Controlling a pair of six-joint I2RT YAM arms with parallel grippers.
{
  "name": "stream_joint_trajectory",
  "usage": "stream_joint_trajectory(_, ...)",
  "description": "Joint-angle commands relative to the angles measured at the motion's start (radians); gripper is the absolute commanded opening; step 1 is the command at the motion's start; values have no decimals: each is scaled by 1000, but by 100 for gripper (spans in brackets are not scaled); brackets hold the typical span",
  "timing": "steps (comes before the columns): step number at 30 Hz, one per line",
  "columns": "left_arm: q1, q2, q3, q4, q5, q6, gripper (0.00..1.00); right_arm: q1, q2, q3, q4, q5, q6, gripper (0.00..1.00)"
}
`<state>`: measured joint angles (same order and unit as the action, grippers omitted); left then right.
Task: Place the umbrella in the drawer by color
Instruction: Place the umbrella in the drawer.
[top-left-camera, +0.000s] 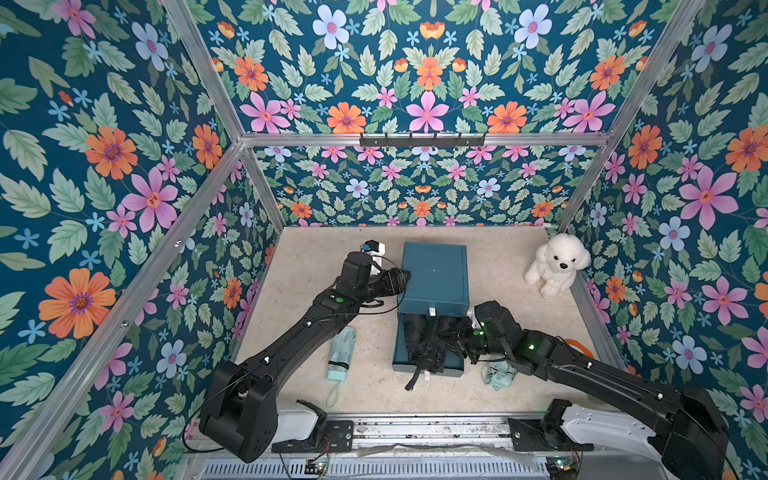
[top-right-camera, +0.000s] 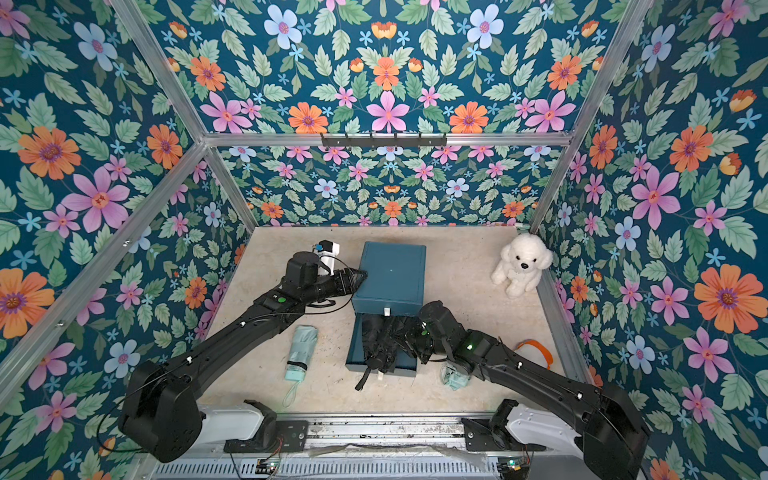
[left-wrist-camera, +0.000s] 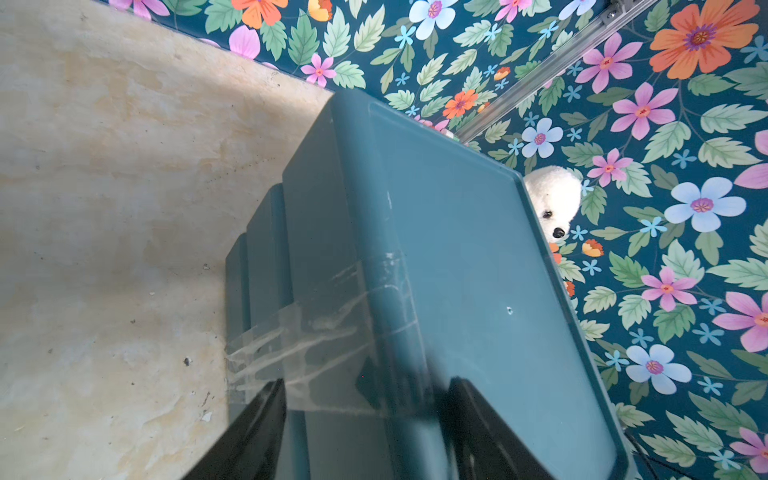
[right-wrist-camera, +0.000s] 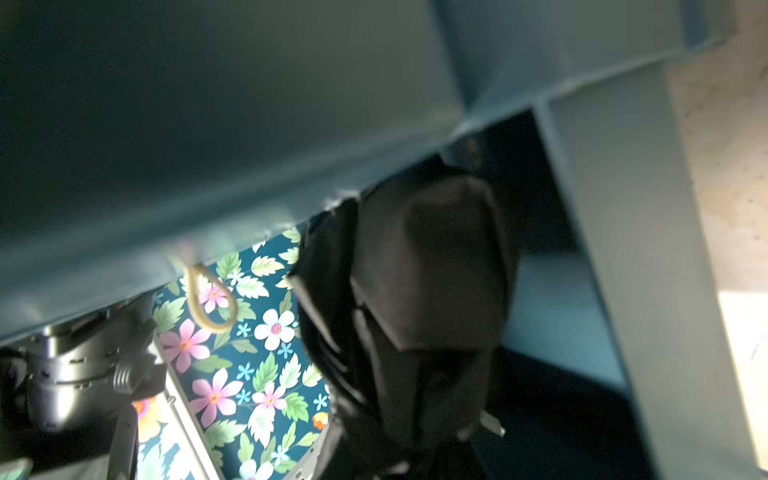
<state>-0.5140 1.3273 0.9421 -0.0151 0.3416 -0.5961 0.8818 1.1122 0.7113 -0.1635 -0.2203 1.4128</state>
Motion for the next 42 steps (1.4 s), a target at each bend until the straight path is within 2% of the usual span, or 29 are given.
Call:
stream_joint_trajectory(1,-2,10,-8,-128,-6,35,66,-3,17,43,-16,101,-84,45)
stream_joint_trajectory(2,-3,12,-8,-128,-6,34,66,-3,20,52,-27,108,-91,47)
stream_joint_trajectory(3,-3,12,-6,-128,-7,33,66,-3,21,59,-40,115,-98,54)
stream_joint_trajectory(5,-3,11,-7,-129,-6,33,66,-2,17,73,-72,129,-116,58)
stream_joint_trajectory(9,-3,12,-5,-132,-11,36,66,21,-1,143,-201,209,-185,59)
stream_joint_trajectory(14,-3,16,-8,-135,-15,39,65,161,72,343,-449,416,-292,58)
stream_joint_trajectory(16,-3,18,-10,-134,-18,39,65,217,134,425,-543,479,-313,51)
stream_joint_trajectory(18,-3,21,-9,-135,-19,40,65,253,186,465,-572,493,-330,25)
stream_joint_trajectory(21,-3,23,-3,-141,-17,43,64,277,245,479,-596,503,-330,0)
stream_joint_trajectory(27,-3,28,3,-143,-11,47,64,279,295,446,-562,539,-340,0)
stream_joint_trajectory(33,-3,38,3,-148,-6,50,63,225,357,424,-549,555,-371,0)
stream_joint_trajectory(41,-3,31,3,-155,-4,53,63,220,353,371,-425,519,-432,0)
stream_joint_trajectory(42,-2,29,5,-155,-4,53,63,232,347,387,-426,530,-449,3)
